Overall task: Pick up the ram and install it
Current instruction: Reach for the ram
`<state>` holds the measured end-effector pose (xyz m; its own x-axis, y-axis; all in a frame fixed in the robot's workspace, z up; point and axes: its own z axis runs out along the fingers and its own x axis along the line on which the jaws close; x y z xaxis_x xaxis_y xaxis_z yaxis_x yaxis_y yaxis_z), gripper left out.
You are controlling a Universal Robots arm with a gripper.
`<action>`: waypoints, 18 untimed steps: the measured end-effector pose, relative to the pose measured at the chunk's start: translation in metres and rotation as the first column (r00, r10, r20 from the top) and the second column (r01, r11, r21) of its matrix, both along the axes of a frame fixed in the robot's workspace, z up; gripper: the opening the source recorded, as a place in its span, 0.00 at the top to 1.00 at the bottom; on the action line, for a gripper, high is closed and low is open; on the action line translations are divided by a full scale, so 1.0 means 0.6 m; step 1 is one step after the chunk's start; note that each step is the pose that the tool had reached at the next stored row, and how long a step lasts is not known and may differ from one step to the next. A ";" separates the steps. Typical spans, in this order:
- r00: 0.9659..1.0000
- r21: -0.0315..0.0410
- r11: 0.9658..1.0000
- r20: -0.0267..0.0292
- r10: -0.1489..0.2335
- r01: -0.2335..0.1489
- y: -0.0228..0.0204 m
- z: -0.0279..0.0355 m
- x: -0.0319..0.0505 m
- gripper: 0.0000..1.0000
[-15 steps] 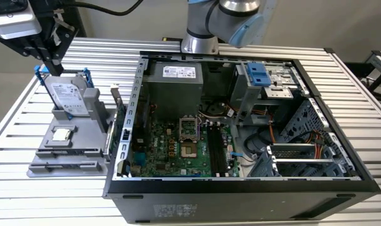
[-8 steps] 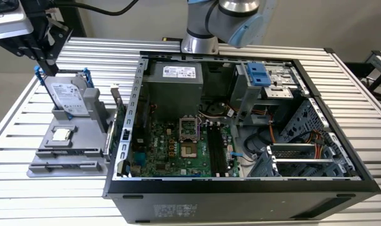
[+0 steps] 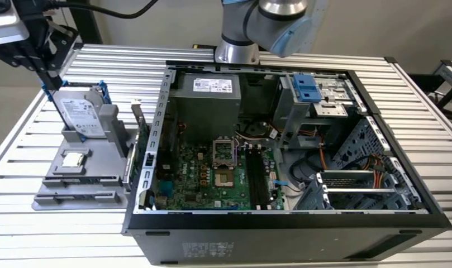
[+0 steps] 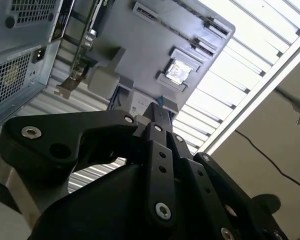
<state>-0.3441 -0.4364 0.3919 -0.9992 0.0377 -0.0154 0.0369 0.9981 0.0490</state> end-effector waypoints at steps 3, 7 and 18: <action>1.000 0.000 1.000 0.000 0.001 -0.001 0.0000 0.000 -0.008 1.00; 1.000 0.000 1.000 0.000 0.002 -0.002 -0.0001 -0.001 -0.018 1.00; 1.000 0.000 1.000 0.000 0.003 -0.003 -0.0044 -0.001 -0.025 1.00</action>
